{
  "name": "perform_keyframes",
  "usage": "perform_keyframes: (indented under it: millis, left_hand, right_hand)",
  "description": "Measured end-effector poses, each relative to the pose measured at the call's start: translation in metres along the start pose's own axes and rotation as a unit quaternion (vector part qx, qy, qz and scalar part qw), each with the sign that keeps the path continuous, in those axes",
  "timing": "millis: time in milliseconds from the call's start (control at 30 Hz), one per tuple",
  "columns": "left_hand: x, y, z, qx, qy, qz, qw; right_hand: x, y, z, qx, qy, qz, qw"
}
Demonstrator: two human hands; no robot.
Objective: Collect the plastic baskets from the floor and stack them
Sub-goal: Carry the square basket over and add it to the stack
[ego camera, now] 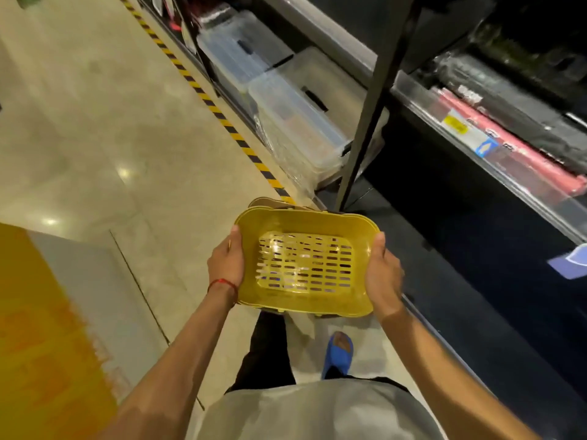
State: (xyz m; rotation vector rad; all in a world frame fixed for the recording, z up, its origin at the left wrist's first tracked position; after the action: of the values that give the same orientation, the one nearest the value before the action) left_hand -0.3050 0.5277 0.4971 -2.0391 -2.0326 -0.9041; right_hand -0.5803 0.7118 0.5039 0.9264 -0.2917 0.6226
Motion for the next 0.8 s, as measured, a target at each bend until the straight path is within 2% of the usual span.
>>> perform_keyframes:
  millis: [267,500,667,800]
  left_hand:
    - [-0.103,-0.006,-0.023,-0.012,0.012,0.044,0.999]
    - [-0.156,-0.029,-0.02,-0.022,0.054,0.075,0.996]
    - [-0.181,-0.048,-0.006,-0.031,0.062,0.078,0.995]
    - [-0.194,-0.061,0.01,-0.03,0.071,0.078,0.994]
  right_hand:
    - [-0.029,-0.07,0.044,-0.041,-0.051,-0.014,0.998]
    - [-0.052,-0.102,0.042,-0.104,-0.175,-0.026,0.979]
    - [-0.079,-0.115,0.043,-0.103,-0.137,-0.058,0.984]
    - [-0.104,-0.13,0.031,-0.071,-0.145,-0.044,0.986]
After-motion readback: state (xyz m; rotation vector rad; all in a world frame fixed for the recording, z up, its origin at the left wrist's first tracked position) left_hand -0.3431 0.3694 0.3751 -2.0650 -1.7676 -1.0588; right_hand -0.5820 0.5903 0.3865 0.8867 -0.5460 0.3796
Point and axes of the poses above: each hand's wrist, its own x-axis away from the middle knuckle, its own y-axis out of the back of the hand, z = x × y, the point moved 8 cm from there along -x, towards the middle knuckle, and after that the axes turned 13 degrees about x, right-handed, at the moved point
